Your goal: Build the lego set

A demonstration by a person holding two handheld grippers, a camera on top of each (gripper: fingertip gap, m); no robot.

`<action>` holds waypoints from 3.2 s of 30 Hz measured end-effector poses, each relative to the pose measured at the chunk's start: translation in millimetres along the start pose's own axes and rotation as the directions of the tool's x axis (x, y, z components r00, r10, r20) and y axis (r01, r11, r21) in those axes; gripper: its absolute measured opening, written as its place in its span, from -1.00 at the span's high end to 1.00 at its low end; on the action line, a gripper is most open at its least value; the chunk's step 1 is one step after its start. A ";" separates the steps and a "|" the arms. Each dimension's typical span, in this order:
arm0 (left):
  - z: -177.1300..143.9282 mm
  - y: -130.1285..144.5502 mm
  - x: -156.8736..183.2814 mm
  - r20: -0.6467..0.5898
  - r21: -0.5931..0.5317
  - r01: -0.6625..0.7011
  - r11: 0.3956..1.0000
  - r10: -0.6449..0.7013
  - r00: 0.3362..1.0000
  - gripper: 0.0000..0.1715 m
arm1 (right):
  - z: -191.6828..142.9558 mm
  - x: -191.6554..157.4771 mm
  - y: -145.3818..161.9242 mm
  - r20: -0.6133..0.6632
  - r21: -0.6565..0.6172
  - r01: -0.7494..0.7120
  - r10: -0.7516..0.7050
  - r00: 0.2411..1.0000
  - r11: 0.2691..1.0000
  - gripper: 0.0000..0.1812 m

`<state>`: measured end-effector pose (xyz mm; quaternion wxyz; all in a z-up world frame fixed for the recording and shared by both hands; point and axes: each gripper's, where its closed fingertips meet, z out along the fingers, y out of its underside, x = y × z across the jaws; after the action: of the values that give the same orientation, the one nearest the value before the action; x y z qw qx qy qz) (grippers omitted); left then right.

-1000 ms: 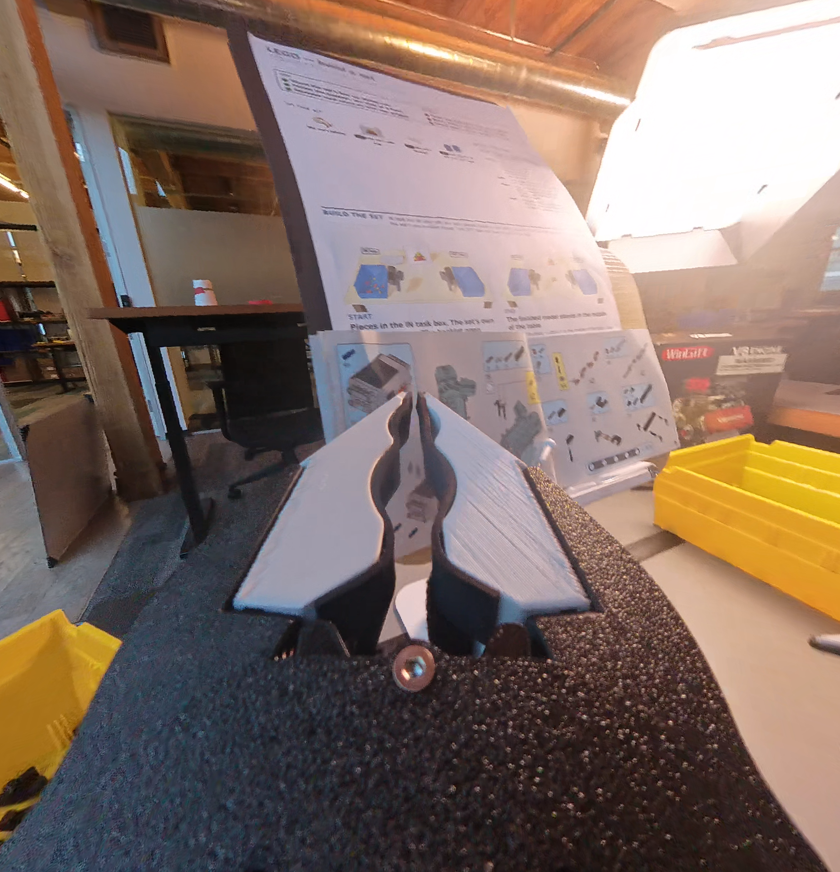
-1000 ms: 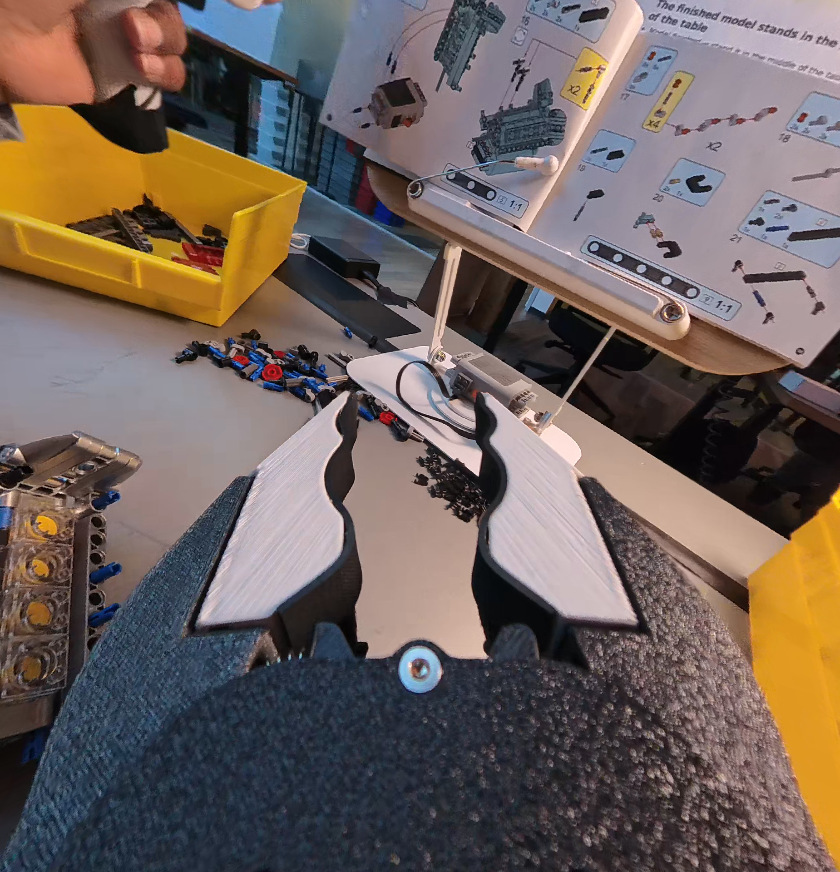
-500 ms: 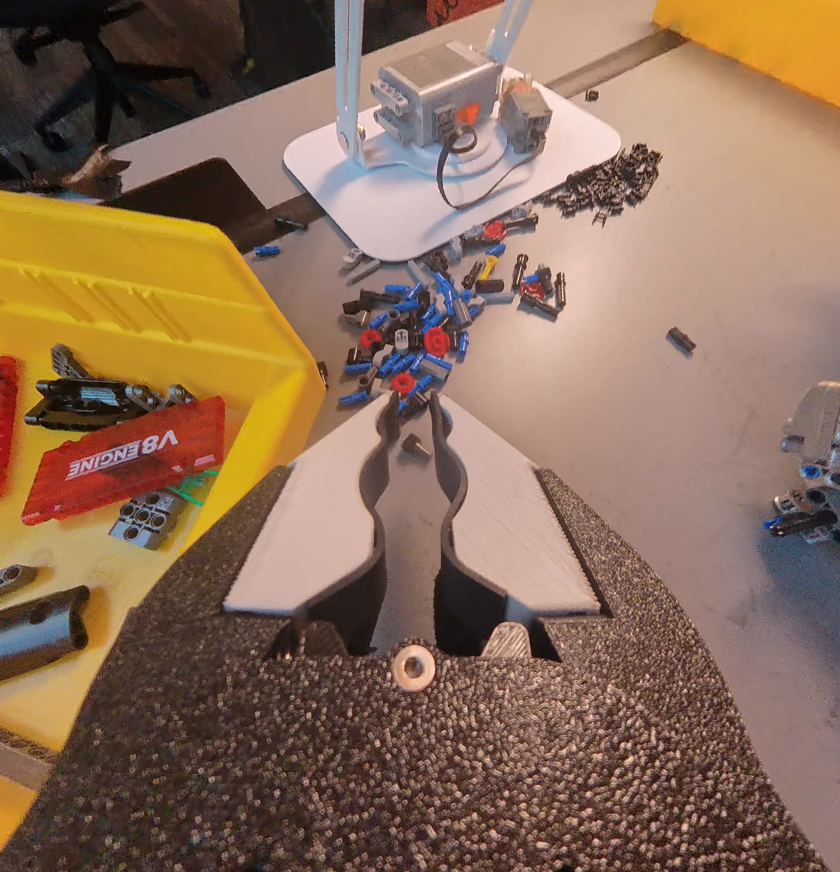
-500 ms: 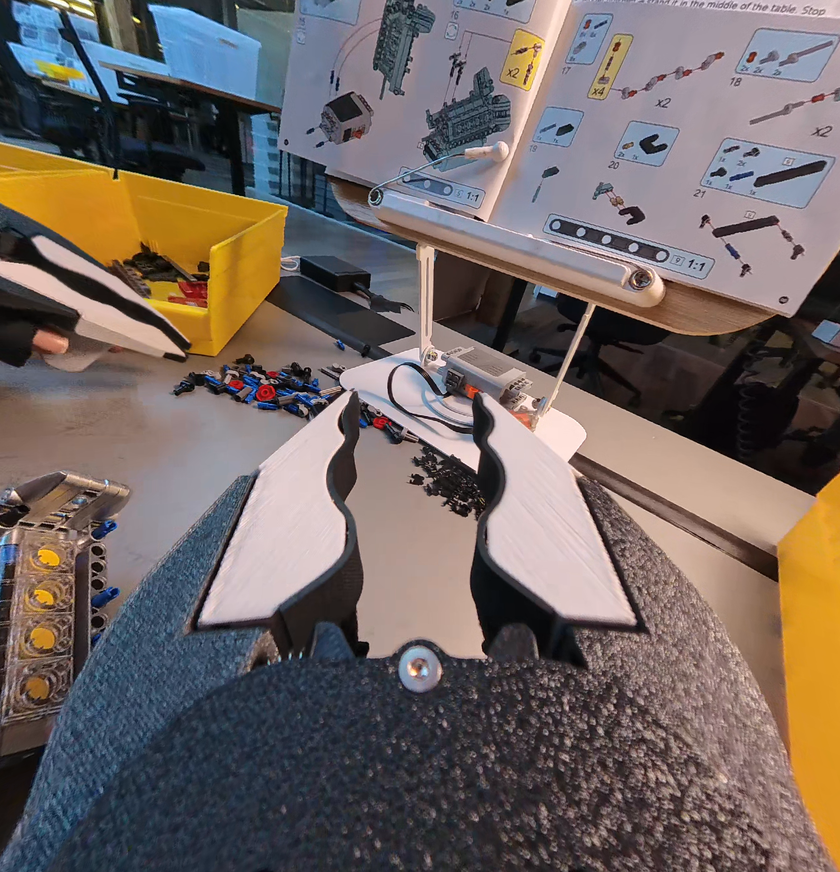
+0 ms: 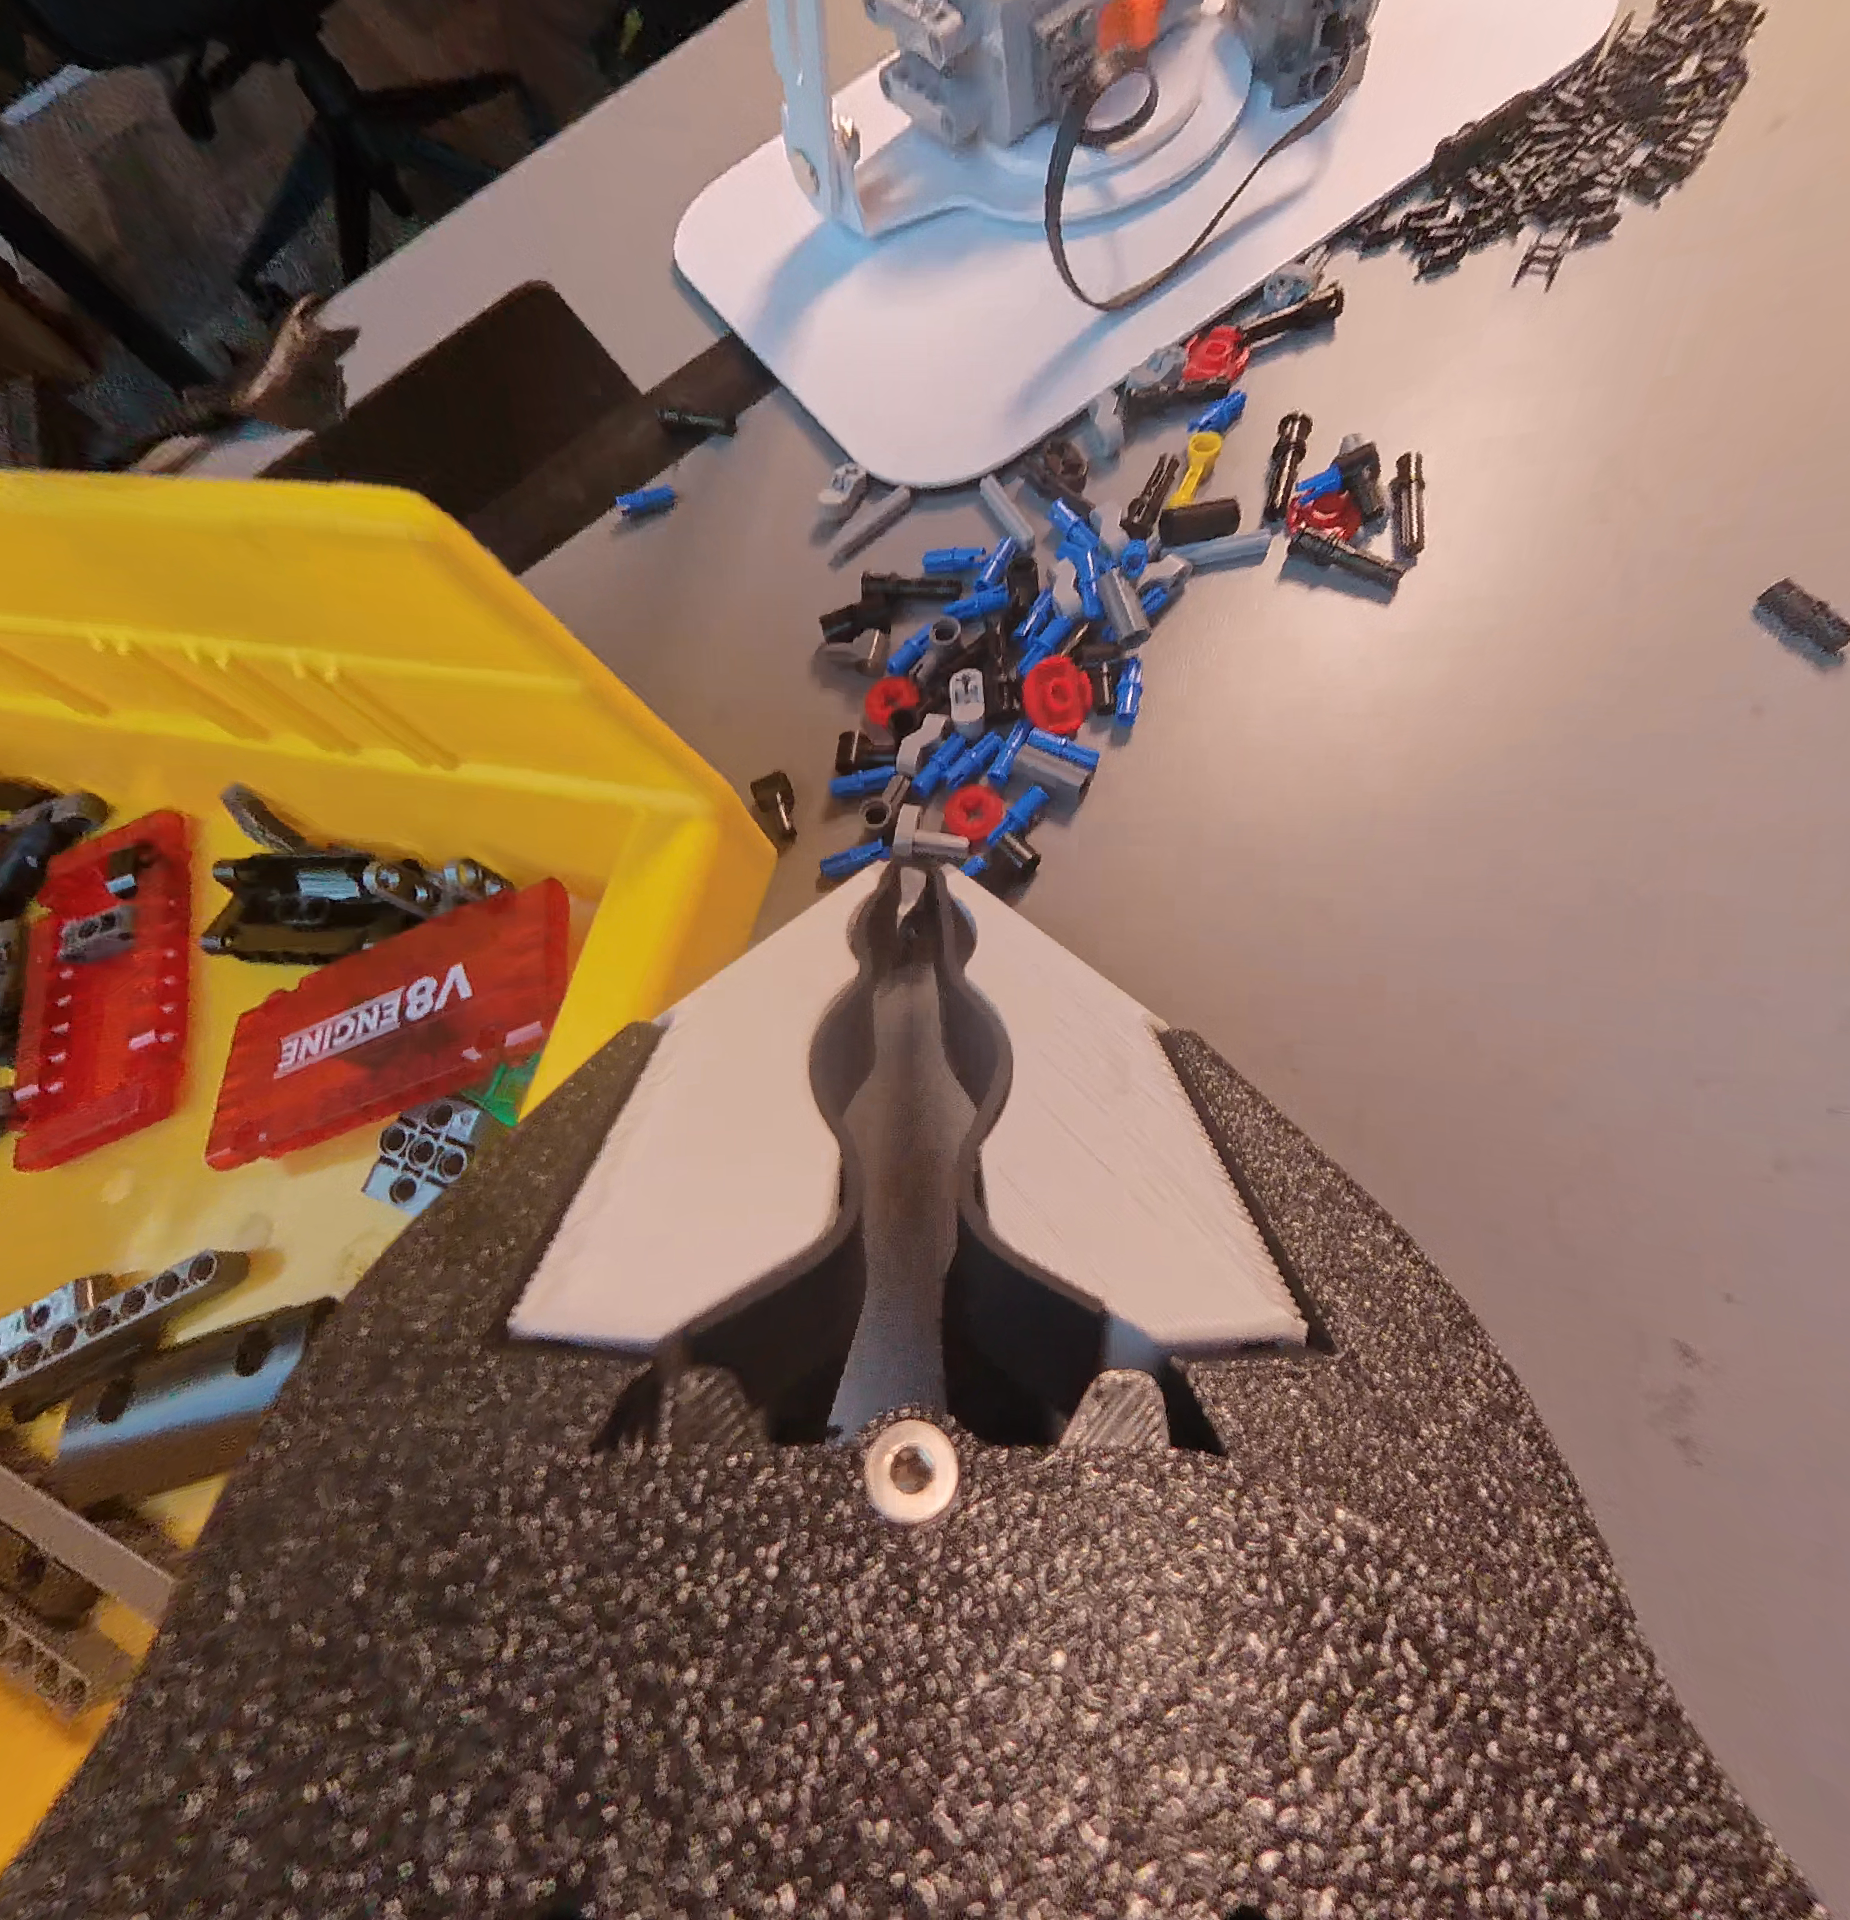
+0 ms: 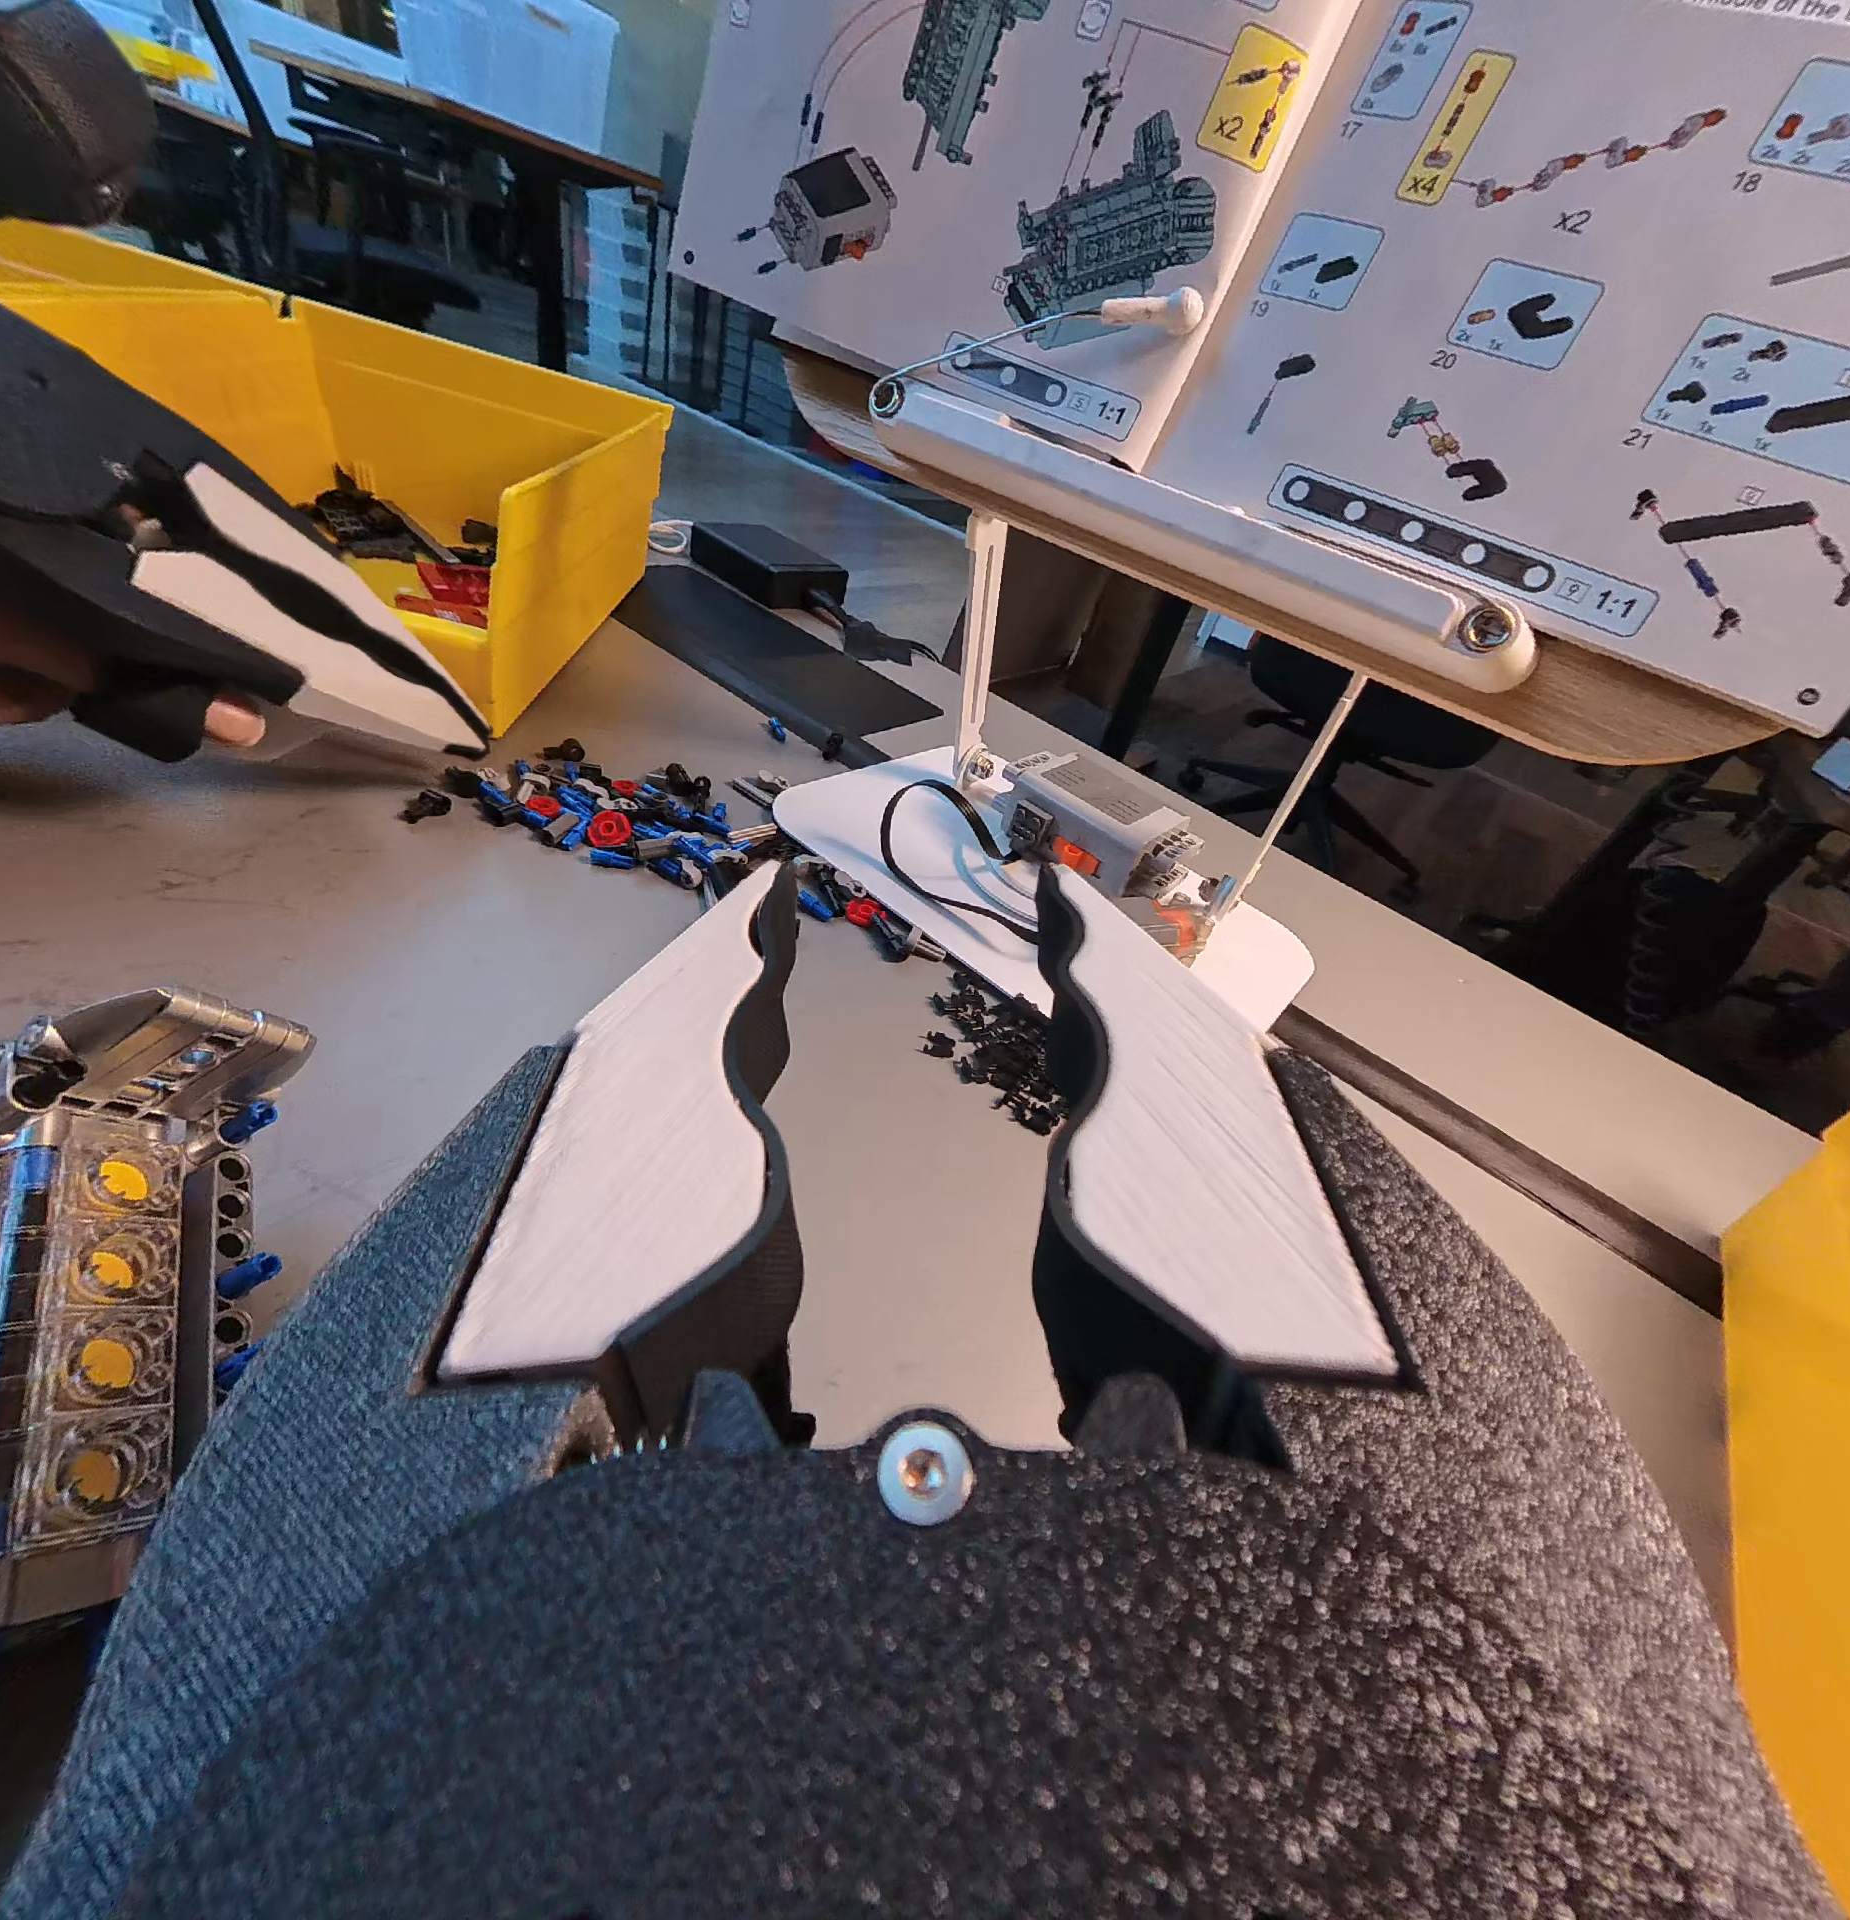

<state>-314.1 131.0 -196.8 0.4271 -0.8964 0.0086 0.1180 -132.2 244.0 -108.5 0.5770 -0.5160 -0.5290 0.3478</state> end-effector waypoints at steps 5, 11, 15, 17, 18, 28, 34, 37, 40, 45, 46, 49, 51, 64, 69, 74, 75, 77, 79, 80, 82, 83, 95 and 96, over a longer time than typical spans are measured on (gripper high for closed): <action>10.0 1.6 0.0 -0.017 -0.074 -0.044 0.996 0.042 0.999 0.96 | 0.7 -3.0 0.6 0.007 -0.005 0.016 -0.016 1.000 1.000 0.50; 11.4 8.2 6.8 -0.071 -0.108 -0.062 0.992 0.054 0.996 0.97 | 1.8 -5.1 1.6 0.018 -0.013 0.020 -0.020 1.000 1.000 0.50; 8.9 9.7 8.7 -0.112 -0.120 -0.048 0.992 0.034 0.993 0.98 | 2.1 -6.9 1.8 0.025 -0.015 0.027 -0.027 0.999 1.000 0.51; 6.7 11.0 11.1 -0.143 -0.128 -0.042 0.991 0.023 0.989 0.98 | 2.0 -7.2 1.8 0.027 -0.015 0.027 -0.027 0.999 1.000 0.51; 5.3 11.9 13.2 -0.165 -0.132 -0.036 0.991 0.013 0.986 0.97 | 2.0 -7.3 1.7 0.029 -0.015 0.027 -0.026 0.999 1.000 0.51; 7.2 7.6 8.9 -0.134 -0.123 -0.095 0.988 0.078 0.988 0.93 | 2.1 -8.0 1.8 0.039 -0.016 0.022 -0.021 0.999 1.000 0.52; 13.2 8.4 12.1 -0.136 -0.150 -0.128 0.980 0.108 0.985 0.91 | 2.4 -9.5 2.2 0.046 -0.019 0.028 -0.027 0.999 0.999 0.53; 13.0 9.4 14.0 -0.155 -0.160 -0.127 0.979 0.102 0.983 0.88 | 2.7 -10.4 2.6 0.051 -0.022 0.030 -0.028 0.998 0.999 0.54; 11.5 11.2 17.7 -0.191 -0.182 -0.135 0.974 0.100 0.977 0.94 | 2.9 -11.5 2.8 0.054 -0.023 0.035 -0.034 0.998 0.999 0.54; 7.6 13.9 19.8 -0.226 -0.211 -0.155 0.965 0.106 0.968 0.95 | 2.6 -11.8 2.9 0.059 -0.022 0.034 -0.033 0.998 0.999 0.55; 6.7 14.5 19.9 -0.230 -0.213 -0.152 0.965 0.102 0.968 0.95 | 2.5 -11.8 2.8 0.060 -0.022 0.033 -0.031 0.998 0.999 0.55; 6.6 14.5 19.9 -0.234 -0.206 -0.145 0.968 0.095 0.967 0.95 | 2.7 -12.2 3.0 0.063 -0.024 0.032 -0.031 0.998 0.999 0.55; 6.3 12.1 17.4 -0.217 -0.195 -0.152 0.969 0.108 0.970 0.95 | 2.8 -12.8 3.4 0.066 -0.025 0.035 -0.033 0.997 0.999 0.55; -25.8 16.7 45.2 -0.276 -0.145 -0.175 0.974 0.130 0.952 1.00 | 2.1 -12.3 3.1 0.071 -0.022 0.026 -0.025 0.997 0.999 0.55; -6.9 1.8 12.2 -0.133 -0.073 -0.044 0.996 0.034 0.991 0.93 | 3.2 -17.5 4.6 0.078 -0.030 0.061 -0.058 0.995 0.998 0.55; 7.1 8.0 14.8 -0.155 -0.123 -0.058 0.991 0.039 0.987 0.88 | 3.3 -20.2 5.2 0.082 -0.032 0.078 -0.075 0.994 0.996 0.55; 8.5 8.4 15.3 -0.158 -0.128 -0.048 0.991 0.027 0.987 0.88 | 3.3 -20.3 5.2 0.083 -0.032 0.078 -0.075 0.994 0.996 0.55; 10.7 10.4 15.4 -0.161 -0.142 -0.037 0.989 0.013 0.987 0.88 | 3.4 -20.4 5.3 0.084 -0.033 0.076 -0.073 0.994 0.997 0.55; 11.8 10.7 16.5 -0.173 -0.143 -0.025 0.989 0.000 0.985 0.87 | 3.6 -20.4 5.5 0.086 -0.034 0.075 -0.072 0.994 0.997 0.55; 11.9 10.8 17.2 -0.181 -0.145 -0.018 0.989 -0.009 0.983 0.88 | 3.5 -20.5 5.5 0.087 -0.034 0.075 -0.071 0.994 0.997 0.55; 11.8 11.0 19.0 -0.199 -0.147 -0.010 0.989 -0.020 0.980 0.91 | 3.6 -20.8 5.6 0.088 -0.035 0.076 -0.072 0.993 0.997 0.55; 11.9 10.9 20.0 -0.206 -0.145 -0.008 0.989 -0.022 0.978 0.94 | 3.8 -21.0 5.7 0.089 -0.035 0.077 -0.073 0.993 0.996 0.55; -6.8 -4.2 24.0 -0.218 -0.045 -0.078 0.996 0.066 0.974 0.97 | 3.4 -21.3 5.3 0.093 -0.032 0.074 -0.071 0.993 0.997 0.55; -14.6 -4.6 29.7 -0.247 -0.038 -0.098 0.994 0.086 0.965 0.97 | 3.2 -20.7 5.0 0.093 -0.031 0.070 -0.067 0.993 0.997 0.55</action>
<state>-281.7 125.3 -190.9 0.3942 -0.9132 0.0999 0.0265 -138.7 226.2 -118.8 0.5547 -0.4907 -0.5783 0.3422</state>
